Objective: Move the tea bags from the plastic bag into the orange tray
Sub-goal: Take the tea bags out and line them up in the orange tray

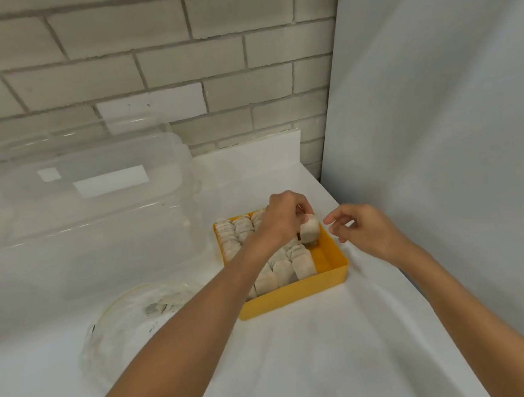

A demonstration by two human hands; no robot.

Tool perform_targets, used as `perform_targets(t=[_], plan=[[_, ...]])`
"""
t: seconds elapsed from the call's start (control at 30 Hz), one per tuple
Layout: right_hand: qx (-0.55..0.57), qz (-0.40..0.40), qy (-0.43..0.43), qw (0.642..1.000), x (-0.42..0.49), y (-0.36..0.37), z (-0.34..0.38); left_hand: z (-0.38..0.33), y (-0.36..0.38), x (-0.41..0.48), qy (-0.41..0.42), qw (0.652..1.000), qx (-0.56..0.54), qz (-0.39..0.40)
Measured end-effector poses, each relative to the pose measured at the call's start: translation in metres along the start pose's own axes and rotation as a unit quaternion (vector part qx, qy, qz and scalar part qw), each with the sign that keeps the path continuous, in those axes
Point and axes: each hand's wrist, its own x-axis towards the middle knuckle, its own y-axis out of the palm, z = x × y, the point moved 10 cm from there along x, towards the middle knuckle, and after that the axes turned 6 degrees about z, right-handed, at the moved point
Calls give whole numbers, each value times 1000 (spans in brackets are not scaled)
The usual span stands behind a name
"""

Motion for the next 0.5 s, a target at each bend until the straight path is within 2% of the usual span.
perform_targets(t=[0.13, 0.27, 0.5], plan=[[18, 0, 10, 1000, -2, 3, -4, 15, 22, 9, -31, 999, 5, 21], [25, 3, 12, 1000, -3, 3, -5, 20, 35, 11, -25, 998, 45, 26], [18, -3, 1, 1000, -3, 1, 3, 21, 26, 11, -24, 988, 148, -27]])
